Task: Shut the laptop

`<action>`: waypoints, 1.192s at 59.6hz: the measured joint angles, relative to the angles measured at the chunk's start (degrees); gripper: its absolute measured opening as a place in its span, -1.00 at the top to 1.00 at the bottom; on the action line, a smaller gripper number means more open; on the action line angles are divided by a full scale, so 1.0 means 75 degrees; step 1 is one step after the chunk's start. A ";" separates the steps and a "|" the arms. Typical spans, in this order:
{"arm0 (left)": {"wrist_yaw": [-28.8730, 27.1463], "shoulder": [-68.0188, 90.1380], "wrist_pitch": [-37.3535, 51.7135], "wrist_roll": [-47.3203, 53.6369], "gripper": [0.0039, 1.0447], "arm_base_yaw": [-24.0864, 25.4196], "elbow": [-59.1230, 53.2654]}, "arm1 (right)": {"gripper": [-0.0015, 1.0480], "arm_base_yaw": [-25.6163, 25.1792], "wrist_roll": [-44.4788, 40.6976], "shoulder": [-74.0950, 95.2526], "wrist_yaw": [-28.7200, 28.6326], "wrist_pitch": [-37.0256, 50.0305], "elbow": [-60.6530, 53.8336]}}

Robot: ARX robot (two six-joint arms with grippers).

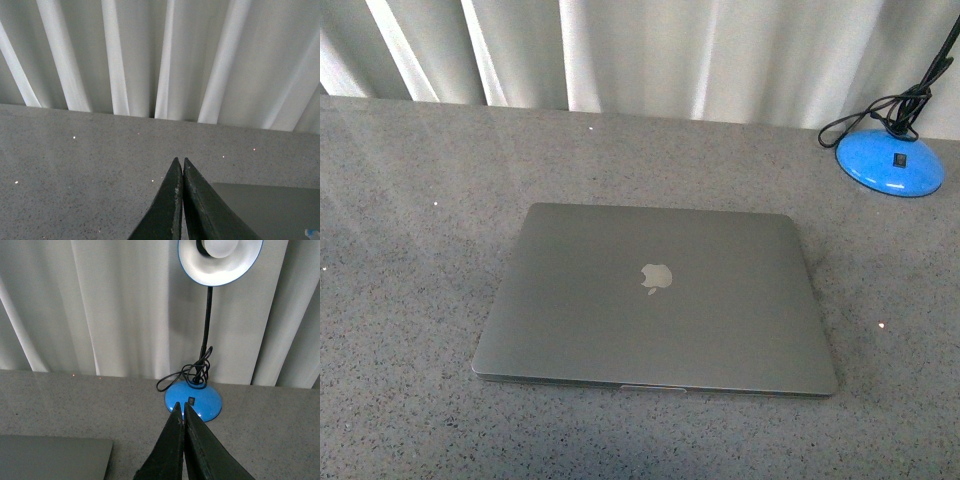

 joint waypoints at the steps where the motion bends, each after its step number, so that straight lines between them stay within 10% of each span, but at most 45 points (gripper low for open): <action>1: 0.0000 -0.0055 -0.0047 0.0000 0.94 0.0000 -0.0017 | 0.98 0.0003 0.0000 -0.0119 0.0000 -0.0085 -0.0032; 71: 0.0000 -0.5791 -0.5179 0.0003 0.94 0.0000 -0.0329 | 0.98 0.0000 0.0052 -0.6088 0.0003 -0.5330 -0.0408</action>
